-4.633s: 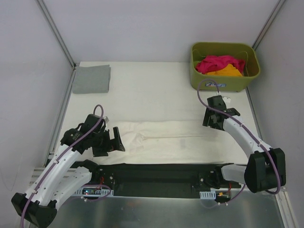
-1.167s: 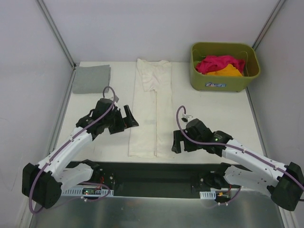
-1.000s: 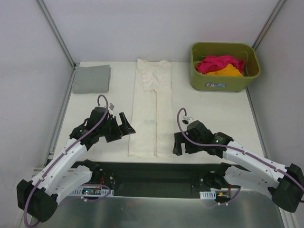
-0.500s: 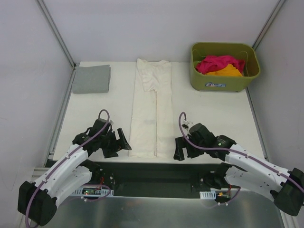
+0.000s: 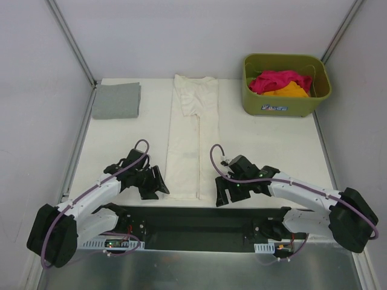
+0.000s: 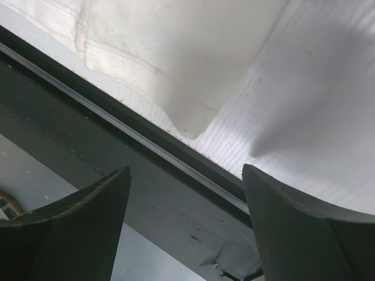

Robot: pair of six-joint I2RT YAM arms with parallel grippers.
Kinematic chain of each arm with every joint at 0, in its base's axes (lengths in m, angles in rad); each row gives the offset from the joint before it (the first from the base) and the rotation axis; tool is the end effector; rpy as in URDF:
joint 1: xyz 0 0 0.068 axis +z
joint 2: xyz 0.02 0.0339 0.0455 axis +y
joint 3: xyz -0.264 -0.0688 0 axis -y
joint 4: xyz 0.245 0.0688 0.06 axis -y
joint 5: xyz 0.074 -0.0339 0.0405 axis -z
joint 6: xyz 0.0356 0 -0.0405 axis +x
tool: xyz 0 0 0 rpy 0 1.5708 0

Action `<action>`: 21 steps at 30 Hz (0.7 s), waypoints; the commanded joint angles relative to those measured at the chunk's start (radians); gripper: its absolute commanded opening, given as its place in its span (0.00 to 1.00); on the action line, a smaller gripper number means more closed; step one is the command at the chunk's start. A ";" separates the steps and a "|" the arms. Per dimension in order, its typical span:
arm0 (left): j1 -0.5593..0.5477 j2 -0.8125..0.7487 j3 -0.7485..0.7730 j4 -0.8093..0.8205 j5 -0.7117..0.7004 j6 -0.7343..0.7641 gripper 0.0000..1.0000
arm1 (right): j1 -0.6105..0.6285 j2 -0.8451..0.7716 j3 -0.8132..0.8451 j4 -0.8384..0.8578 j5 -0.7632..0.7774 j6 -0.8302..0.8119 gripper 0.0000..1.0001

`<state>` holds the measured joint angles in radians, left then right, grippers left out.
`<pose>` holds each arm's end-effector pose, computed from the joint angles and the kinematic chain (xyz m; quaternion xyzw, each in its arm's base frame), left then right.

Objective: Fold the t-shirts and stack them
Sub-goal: Grab the bottom of the folded rectangular tshirt with both arms

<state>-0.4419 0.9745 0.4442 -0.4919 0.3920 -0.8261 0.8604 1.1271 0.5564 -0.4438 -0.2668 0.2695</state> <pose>0.1471 -0.0846 0.1686 -0.1285 0.9369 -0.3084 0.1030 0.1249 0.1596 0.1781 -0.3124 0.9011 0.2537 0.1614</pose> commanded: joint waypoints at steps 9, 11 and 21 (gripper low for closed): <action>-0.075 0.194 -0.007 0.141 0.016 -0.021 0.20 | -0.001 0.168 0.059 0.146 0.027 0.034 0.57; -0.078 0.205 -0.002 0.150 0.008 -0.016 0.10 | -0.001 0.186 0.063 0.155 0.046 0.042 0.45; -0.084 0.138 -0.012 0.153 0.037 -0.004 0.00 | 0.012 0.195 0.066 0.172 0.011 0.046 0.01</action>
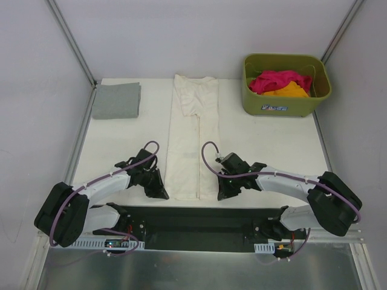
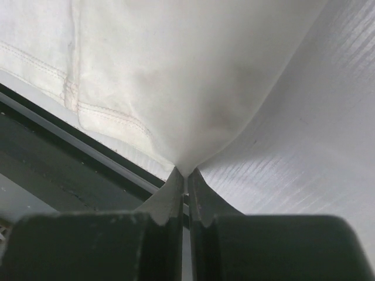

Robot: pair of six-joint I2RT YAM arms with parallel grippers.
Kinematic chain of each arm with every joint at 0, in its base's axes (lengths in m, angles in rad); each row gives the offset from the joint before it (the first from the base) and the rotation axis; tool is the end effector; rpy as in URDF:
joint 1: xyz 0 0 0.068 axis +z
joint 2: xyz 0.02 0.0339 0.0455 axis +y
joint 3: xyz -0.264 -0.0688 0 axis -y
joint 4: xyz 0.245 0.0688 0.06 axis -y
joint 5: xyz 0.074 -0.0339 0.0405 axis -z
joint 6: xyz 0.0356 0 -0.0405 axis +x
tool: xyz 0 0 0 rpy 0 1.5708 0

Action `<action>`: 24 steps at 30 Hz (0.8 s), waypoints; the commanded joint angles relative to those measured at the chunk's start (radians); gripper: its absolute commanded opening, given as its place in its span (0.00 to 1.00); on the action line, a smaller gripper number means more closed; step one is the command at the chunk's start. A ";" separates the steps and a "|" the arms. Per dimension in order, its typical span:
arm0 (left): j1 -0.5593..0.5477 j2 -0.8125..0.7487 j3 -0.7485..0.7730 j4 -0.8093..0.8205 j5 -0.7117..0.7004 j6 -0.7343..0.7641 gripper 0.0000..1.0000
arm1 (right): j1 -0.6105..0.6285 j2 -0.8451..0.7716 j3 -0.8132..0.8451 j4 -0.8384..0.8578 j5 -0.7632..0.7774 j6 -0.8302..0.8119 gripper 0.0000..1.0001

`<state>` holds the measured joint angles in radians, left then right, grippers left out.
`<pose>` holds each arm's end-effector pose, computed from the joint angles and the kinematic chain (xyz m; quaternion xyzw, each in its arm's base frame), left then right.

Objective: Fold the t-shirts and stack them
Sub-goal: Grab the bottom of the folded rectangular tshirt with both arms, then fold the folded rectangular tshirt in 1/3 of the way

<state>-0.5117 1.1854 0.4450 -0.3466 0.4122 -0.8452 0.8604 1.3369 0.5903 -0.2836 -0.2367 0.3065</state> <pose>0.1601 -0.1063 0.1428 -0.1094 0.9453 -0.3018 0.0579 0.1471 0.1838 0.1548 -0.2920 0.9119 0.2410 0.1586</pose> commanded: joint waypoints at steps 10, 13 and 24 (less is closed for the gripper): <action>-0.024 -0.372 -0.114 -0.109 0.125 -0.088 0.00 | 0.152 -0.186 -0.024 -0.098 -0.029 0.134 0.01; -0.024 -0.415 -0.069 -0.117 0.116 -0.078 0.00 | 0.152 -0.215 0.009 -0.135 0.010 0.125 0.00; -0.022 -0.242 0.217 -0.106 -0.022 0.012 0.00 | 0.046 -0.214 0.229 -0.209 0.165 -0.007 0.01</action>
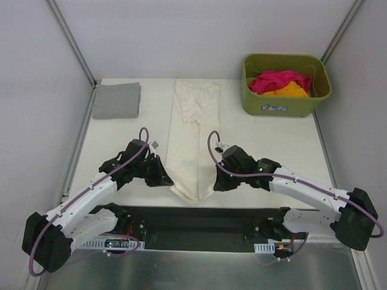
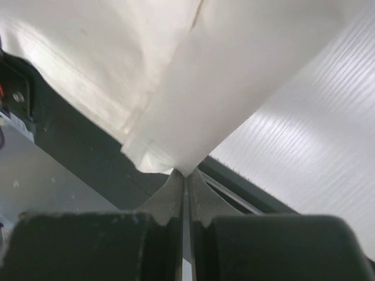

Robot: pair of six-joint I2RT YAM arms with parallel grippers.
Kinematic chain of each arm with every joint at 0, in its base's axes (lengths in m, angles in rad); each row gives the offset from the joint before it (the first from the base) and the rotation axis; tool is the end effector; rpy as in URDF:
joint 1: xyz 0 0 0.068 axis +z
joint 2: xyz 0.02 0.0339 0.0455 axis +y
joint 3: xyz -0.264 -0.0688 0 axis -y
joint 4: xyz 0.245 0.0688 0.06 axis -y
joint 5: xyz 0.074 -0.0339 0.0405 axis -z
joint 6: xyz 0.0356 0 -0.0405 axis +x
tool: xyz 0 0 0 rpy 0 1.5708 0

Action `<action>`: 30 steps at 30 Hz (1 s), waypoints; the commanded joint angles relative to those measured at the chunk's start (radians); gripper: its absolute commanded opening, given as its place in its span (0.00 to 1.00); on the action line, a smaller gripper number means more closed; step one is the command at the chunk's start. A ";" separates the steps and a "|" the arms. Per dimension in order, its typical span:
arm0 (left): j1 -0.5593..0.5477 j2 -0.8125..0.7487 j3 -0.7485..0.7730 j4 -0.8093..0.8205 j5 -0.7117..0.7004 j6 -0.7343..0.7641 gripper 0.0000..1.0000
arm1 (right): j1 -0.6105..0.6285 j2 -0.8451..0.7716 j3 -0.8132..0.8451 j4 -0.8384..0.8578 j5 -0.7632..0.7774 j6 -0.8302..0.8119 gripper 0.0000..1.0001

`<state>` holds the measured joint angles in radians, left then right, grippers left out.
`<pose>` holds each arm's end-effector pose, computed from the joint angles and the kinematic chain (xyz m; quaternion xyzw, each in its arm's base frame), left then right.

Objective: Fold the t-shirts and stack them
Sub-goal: Fold the folded rectangular tshirt in 1/3 of the way

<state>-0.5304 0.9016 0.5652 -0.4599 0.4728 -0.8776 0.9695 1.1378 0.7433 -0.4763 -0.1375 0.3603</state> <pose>0.1481 -0.1057 0.2208 -0.0684 0.9019 -0.4029 0.1395 0.1254 0.1915 0.2308 -0.3035 0.8870 0.2618 0.2294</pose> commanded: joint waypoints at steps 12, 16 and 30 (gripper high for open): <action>0.108 0.293 0.314 0.128 -0.125 0.109 0.00 | -0.285 0.223 0.350 0.018 -0.019 -0.198 0.01; 0.155 0.385 0.372 0.150 -0.115 0.134 0.00 | -0.345 0.309 0.430 0.019 -0.050 -0.239 0.01; 0.279 0.764 0.729 0.175 -0.034 0.200 0.00 | -0.486 0.649 0.773 -0.004 -0.056 -0.331 0.01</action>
<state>-0.2836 1.5818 1.1961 -0.3119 0.4042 -0.7250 0.5137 1.7111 1.4147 -0.4767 -0.1814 0.0799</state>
